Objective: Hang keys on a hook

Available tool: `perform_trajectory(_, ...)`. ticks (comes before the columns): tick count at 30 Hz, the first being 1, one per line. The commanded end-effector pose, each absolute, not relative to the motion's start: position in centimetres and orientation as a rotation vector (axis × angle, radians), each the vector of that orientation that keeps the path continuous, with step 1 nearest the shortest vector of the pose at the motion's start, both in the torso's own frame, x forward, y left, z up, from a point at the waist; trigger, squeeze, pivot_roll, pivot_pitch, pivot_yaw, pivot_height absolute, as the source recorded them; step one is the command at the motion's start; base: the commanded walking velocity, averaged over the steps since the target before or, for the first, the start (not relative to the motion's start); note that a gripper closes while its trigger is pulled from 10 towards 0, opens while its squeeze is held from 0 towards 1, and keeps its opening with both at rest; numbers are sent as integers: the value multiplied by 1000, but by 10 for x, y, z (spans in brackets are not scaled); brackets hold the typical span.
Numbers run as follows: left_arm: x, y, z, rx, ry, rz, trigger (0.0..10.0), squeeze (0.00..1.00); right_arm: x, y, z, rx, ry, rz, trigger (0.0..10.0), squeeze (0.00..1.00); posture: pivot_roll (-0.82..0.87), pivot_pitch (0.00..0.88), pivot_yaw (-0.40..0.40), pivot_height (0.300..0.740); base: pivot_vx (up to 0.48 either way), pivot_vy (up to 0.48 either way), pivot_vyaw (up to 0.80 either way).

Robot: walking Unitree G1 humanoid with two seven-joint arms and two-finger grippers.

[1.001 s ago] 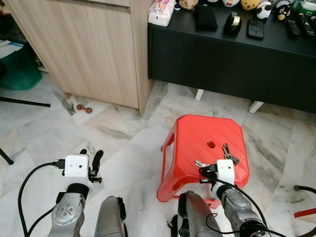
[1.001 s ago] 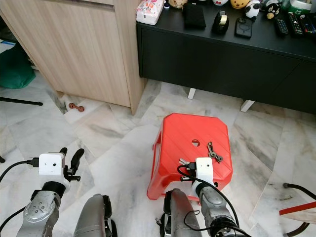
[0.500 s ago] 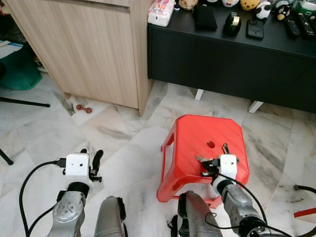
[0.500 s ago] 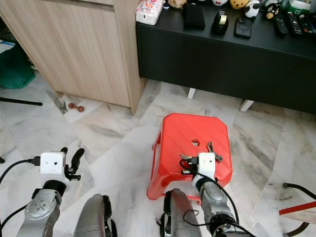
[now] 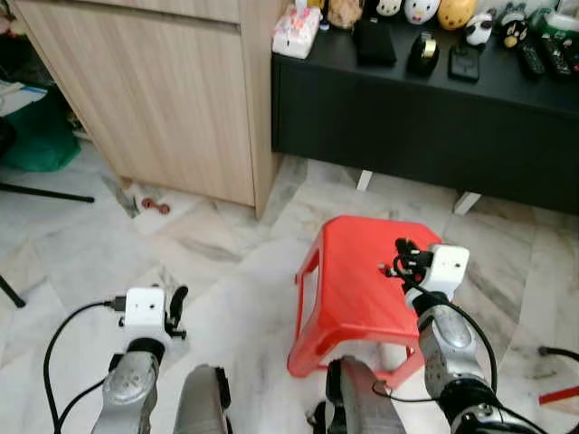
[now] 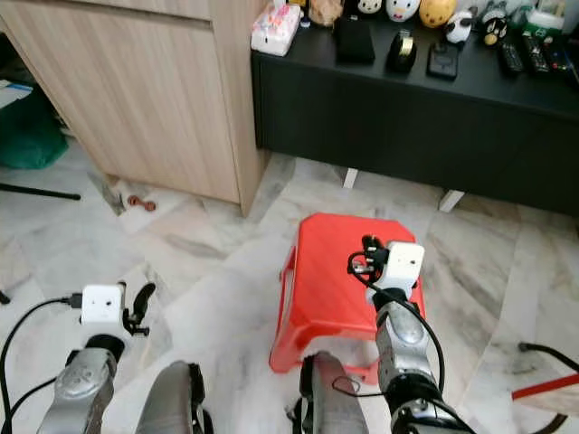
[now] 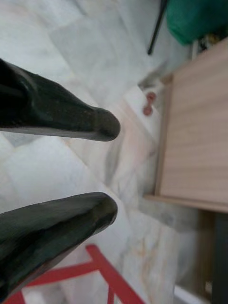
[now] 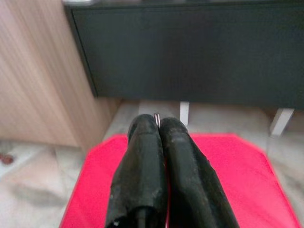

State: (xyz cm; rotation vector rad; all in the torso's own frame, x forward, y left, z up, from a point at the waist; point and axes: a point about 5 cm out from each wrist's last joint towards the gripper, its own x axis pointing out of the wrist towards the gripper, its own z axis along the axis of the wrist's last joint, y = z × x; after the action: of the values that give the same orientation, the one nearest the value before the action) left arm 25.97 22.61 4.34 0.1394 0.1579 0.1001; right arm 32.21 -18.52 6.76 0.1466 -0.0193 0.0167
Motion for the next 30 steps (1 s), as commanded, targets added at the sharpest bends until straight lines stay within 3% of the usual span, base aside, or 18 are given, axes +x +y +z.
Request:
perform_trajectory(1, 250, 234, 26, 147, 228, 136, 10000, 0, 320, -191, 74, 134, -67, -11, 10000, 0, 17, 73, -82, 612, 0, 0, 0)
perform_trajectory(10, 232, 238, -2, 119, 330, 177, 10000, 0, 315, -194, 87, 91, -139, -17, 10000, 0, 3, 40, -97, 617, 0, 0, 0)
perform_trajectory(30, 221, 237, -24, 98, 402, 193, 10000, 0, 308, -205, 68, 86, -13, -73, 10000, 0, 6, 23, -103, 722, 0, 0, 0)
